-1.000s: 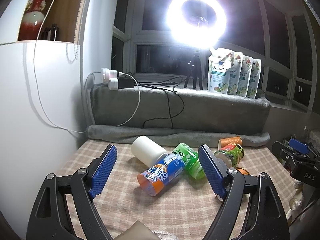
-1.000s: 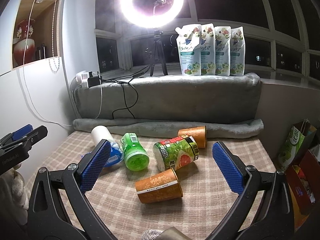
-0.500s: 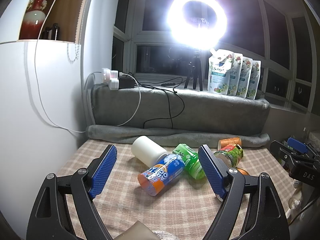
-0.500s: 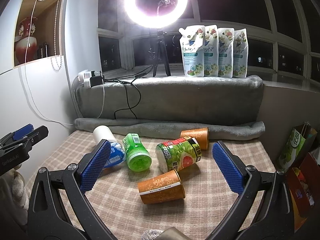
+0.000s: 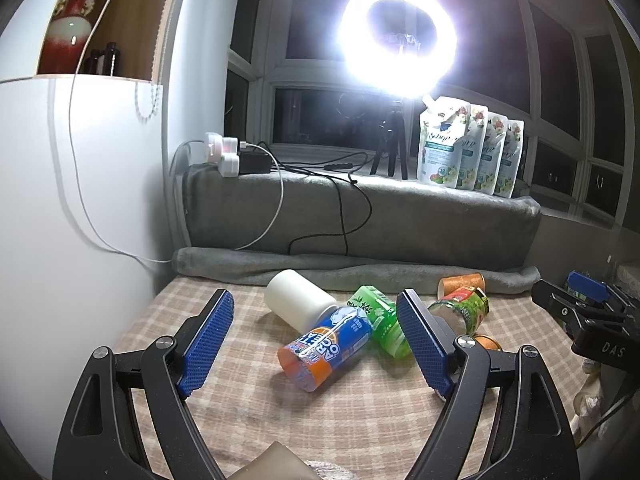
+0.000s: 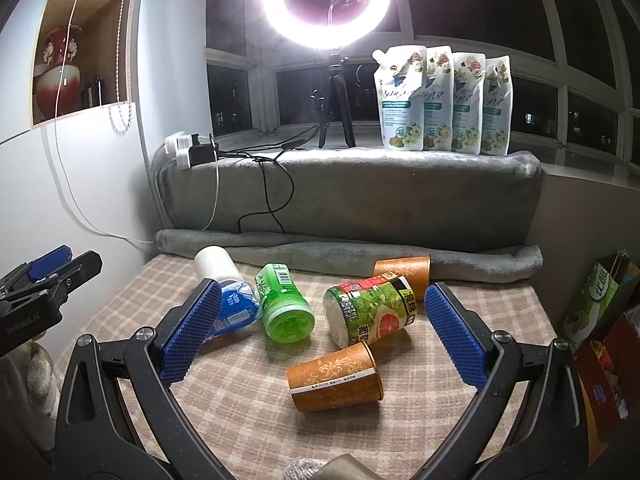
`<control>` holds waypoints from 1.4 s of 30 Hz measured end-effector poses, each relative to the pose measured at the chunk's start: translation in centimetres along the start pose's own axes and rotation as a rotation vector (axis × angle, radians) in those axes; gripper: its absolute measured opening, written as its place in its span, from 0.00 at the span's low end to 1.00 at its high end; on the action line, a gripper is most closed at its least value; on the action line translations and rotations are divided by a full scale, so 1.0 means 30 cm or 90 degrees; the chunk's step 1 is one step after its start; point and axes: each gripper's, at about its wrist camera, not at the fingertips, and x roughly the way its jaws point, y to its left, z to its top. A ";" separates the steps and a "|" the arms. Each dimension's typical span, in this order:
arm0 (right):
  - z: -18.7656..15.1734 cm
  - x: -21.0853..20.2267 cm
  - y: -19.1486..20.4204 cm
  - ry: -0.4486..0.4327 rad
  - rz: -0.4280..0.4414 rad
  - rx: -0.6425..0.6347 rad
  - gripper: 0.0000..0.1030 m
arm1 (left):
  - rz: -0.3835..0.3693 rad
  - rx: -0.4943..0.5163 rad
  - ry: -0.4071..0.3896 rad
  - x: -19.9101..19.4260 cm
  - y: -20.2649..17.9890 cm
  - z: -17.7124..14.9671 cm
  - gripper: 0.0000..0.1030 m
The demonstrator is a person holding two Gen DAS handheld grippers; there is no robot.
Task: Flip cup upright
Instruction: 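Reach the right gripper to the white cup lying on its side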
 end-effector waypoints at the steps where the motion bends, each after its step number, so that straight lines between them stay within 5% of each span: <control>1: 0.002 0.006 0.002 0.002 0.002 -0.003 1.00 | 0.000 -0.001 0.001 0.003 0.004 0.000 0.81; 18: 0.057 0.200 0.112 0.081 0.087 -0.056 1.00 | 0.016 -0.038 0.022 0.049 0.086 -0.028 0.81; 26: 0.100 0.351 0.240 0.138 0.147 -0.113 1.00 | 0.015 -0.078 0.090 0.105 0.165 -0.097 0.81; 42: 0.090 0.800 0.461 0.345 0.212 -0.166 1.00 | 0.028 -0.138 0.167 0.150 0.320 -0.206 0.81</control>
